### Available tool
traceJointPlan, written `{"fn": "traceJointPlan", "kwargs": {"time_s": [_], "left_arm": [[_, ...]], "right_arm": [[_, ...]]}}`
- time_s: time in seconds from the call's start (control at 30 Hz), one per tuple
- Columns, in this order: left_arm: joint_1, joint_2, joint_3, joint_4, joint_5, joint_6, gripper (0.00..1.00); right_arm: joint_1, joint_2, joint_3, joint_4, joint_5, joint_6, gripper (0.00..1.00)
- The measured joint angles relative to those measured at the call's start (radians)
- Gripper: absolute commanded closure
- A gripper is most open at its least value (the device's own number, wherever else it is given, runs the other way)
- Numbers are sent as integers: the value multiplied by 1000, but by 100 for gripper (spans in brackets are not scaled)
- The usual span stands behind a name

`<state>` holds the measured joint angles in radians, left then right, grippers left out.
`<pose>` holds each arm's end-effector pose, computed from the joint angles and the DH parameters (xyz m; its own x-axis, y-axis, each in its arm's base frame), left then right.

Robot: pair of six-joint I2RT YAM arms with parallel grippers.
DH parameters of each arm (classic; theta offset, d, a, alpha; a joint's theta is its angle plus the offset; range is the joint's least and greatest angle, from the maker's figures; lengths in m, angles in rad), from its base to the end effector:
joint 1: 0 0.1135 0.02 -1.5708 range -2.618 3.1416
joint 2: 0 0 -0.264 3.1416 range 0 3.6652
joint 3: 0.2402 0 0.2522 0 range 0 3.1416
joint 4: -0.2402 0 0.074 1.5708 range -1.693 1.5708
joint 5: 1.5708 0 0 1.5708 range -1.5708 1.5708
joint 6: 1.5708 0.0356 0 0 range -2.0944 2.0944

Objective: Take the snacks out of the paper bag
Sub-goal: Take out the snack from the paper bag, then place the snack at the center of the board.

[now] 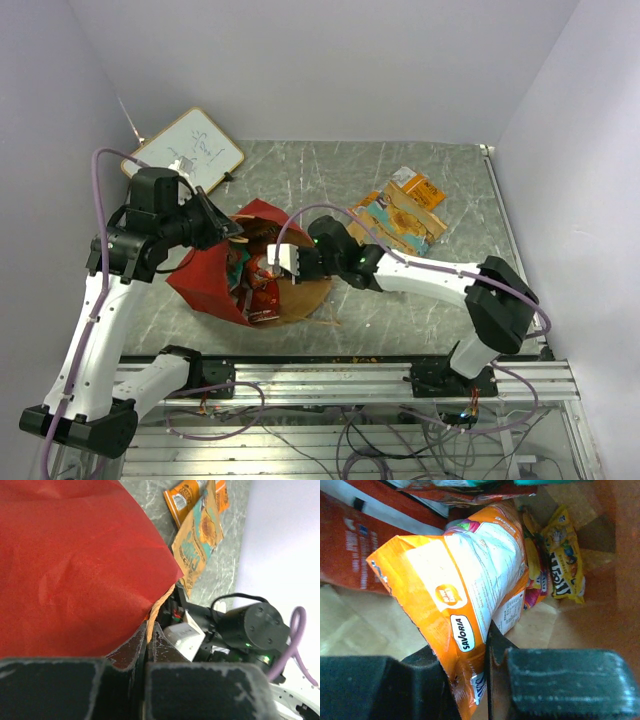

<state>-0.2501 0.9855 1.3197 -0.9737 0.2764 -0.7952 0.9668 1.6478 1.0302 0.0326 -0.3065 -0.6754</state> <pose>0.1650 -0.0522 0.4060 -0.7263 -0.5234 -0.4455 -0.0976 0.7201 -0.6869 0.1983 0.3063 0.2242 0.3352 -0.5638 -0.7548 -0.9200 -0.0231 -0.3912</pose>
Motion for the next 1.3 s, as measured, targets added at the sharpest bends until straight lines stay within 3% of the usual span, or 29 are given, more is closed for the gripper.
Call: {"fn": "traceJointPlan", "kwargs": {"time_s": [0.37, 0.7, 0.93, 1.13, 1.3], "left_arm": [[0, 2, -6, 29, -89, -15, 93], [0, -23, -85, 69, -39, -40, 93], [0, -86, -166, 88, -22, -59, 93], [0, -137, -216, 84, -58, -76, 93], [0, -141, -212, 84, -76, -76, 93]], "right_arm": [[4, -190, 39, -229, -102, 256, 100], [7, -373, 59, -410, -94, 425, 100], [8, -558, 56, -542, 40, 455, 100], [8, -730, 15, -526, 309, 494, 100], [1, -758, -16, -490, 516, 496, 100]]}}
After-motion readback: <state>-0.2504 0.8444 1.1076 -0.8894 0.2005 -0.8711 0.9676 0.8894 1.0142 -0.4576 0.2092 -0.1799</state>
